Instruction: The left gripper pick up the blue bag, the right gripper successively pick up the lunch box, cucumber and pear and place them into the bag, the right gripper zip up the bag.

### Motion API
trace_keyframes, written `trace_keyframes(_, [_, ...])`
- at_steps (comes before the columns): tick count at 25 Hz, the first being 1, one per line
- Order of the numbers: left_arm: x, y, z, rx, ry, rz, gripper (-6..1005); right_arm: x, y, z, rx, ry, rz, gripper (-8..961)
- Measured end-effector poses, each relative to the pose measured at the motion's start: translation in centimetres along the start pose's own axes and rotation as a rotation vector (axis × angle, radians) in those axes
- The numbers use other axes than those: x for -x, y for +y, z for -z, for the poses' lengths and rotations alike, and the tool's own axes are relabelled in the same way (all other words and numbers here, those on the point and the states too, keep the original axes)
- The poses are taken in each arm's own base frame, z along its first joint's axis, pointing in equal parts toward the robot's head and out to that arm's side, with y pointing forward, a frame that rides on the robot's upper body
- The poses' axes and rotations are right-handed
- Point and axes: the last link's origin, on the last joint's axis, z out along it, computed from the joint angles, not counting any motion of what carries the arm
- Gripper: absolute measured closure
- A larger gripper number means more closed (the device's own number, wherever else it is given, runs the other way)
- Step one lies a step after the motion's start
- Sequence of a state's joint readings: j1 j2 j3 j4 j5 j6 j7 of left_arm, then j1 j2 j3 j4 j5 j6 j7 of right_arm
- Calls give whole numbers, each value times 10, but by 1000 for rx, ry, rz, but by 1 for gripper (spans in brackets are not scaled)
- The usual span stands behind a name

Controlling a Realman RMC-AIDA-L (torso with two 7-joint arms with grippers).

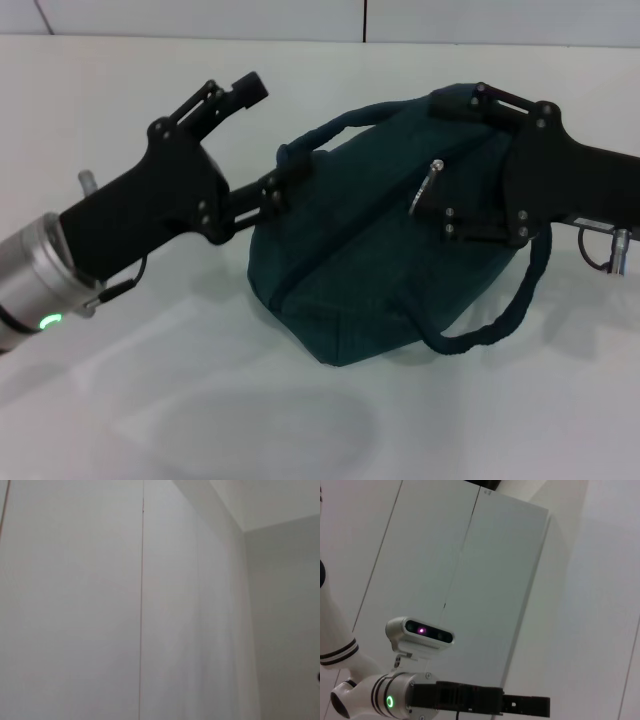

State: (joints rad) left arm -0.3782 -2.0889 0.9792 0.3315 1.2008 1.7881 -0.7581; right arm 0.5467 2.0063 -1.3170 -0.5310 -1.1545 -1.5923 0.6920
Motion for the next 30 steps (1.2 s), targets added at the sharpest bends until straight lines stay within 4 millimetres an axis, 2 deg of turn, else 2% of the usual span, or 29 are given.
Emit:
trace_keyframes(4, [2, 3, 6, -15, -4, -6, 105, 0, 2, 1, 1, -4, 3, 142])
trace_keyframes(16, [2, 3, 4, -9, 0, -5, 104, -2, 2, 18, -70, 6, 11, 143])
trace_keyframes(21, [2, 3, 3, -8, 1, -5, 104, -11, -2, 36, -154, 64, -7, 146])
trace_keyframes(25, [1, 0, -3, 4, 2, -3, 105, -15, -7, 52, -268, 76, -20, 148])
trace_keyframes(30, [3, -6, -14, 12, -18, 19, 105, -16, -6, 53, -280, 79, -20, 150])
